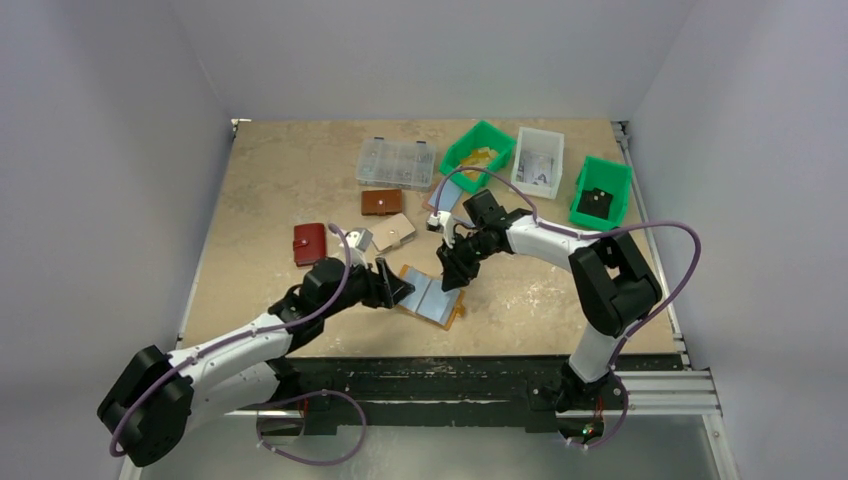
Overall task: Take the credit cards out of the card holder
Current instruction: Remove the credit card from the card holder.
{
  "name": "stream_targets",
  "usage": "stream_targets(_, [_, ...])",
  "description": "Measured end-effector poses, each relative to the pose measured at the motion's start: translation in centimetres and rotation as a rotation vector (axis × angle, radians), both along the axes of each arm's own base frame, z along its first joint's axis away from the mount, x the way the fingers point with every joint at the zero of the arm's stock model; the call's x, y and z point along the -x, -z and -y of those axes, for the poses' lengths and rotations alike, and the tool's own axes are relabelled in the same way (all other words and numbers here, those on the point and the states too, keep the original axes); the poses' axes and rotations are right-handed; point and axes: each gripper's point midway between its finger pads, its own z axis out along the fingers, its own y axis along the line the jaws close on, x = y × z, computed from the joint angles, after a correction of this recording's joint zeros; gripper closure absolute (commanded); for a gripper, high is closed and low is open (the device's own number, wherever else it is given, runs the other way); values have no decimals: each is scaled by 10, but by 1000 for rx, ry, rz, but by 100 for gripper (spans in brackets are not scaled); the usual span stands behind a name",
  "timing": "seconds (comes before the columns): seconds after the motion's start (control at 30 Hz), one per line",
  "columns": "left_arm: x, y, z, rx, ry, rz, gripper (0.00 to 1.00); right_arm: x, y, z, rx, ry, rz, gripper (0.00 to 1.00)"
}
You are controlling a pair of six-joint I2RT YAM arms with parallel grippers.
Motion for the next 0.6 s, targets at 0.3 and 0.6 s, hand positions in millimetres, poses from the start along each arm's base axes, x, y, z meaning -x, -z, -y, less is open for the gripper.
stream_targets(0.3, [34, 44, 26, -109, 115, -55, 33, -2, 1, 0, 13, 26, -8, 59])
stream_targets(0.6, [27, 50, 42, -250, 79, 16, 28, -4, 3, 3, 32, 39, -4, 68])
